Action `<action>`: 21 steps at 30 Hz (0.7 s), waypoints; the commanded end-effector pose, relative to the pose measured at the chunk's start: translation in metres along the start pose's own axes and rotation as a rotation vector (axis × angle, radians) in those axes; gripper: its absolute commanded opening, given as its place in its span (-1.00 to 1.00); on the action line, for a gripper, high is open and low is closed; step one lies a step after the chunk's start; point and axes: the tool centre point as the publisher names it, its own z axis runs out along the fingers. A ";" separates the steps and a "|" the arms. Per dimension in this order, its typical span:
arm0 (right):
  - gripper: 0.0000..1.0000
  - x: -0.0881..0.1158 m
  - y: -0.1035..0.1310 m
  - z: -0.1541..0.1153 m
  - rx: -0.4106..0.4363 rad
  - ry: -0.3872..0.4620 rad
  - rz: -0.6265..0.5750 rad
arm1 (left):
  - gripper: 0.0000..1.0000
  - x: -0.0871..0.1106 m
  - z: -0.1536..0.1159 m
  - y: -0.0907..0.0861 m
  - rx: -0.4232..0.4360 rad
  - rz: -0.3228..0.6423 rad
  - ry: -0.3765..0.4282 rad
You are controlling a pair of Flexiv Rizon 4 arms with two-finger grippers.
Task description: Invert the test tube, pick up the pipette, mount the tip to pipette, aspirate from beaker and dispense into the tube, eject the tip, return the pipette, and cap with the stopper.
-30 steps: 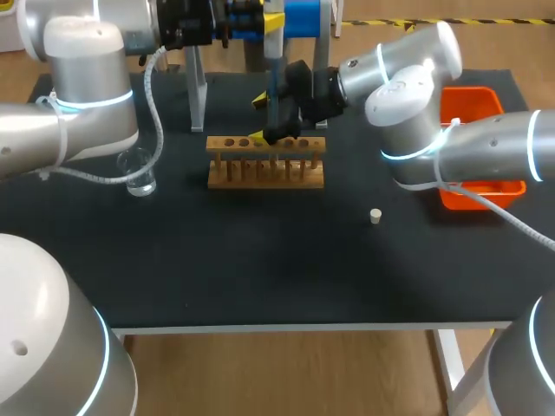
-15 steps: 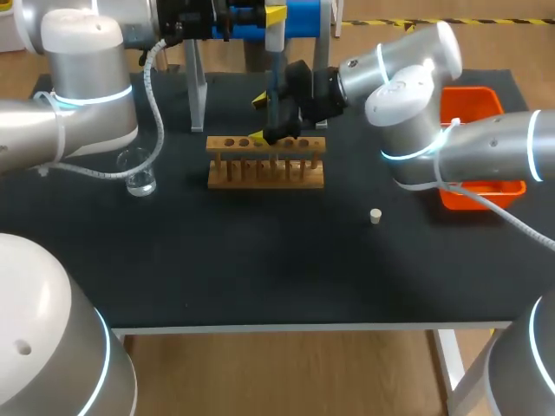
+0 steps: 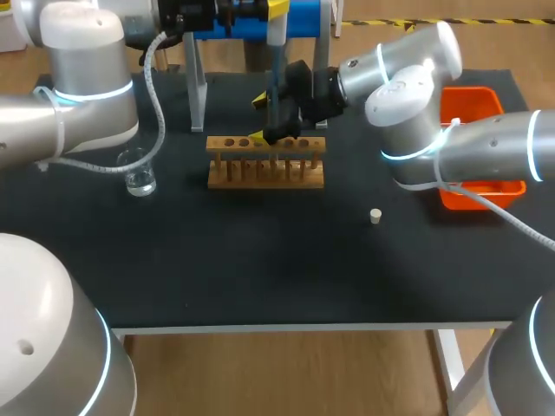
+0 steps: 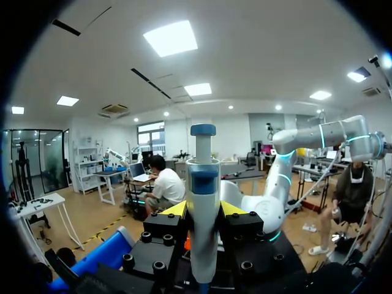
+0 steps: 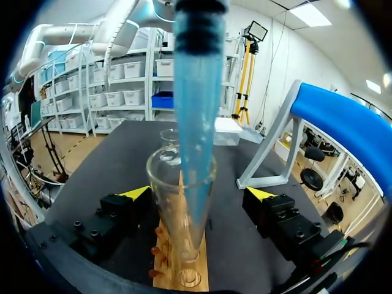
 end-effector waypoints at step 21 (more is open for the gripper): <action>1.00 -0.001 0.000 -0.001 0.001 0.003 0.000 | -1.00 0.010 0.000 -0.020 -0.026 0.017 -0.025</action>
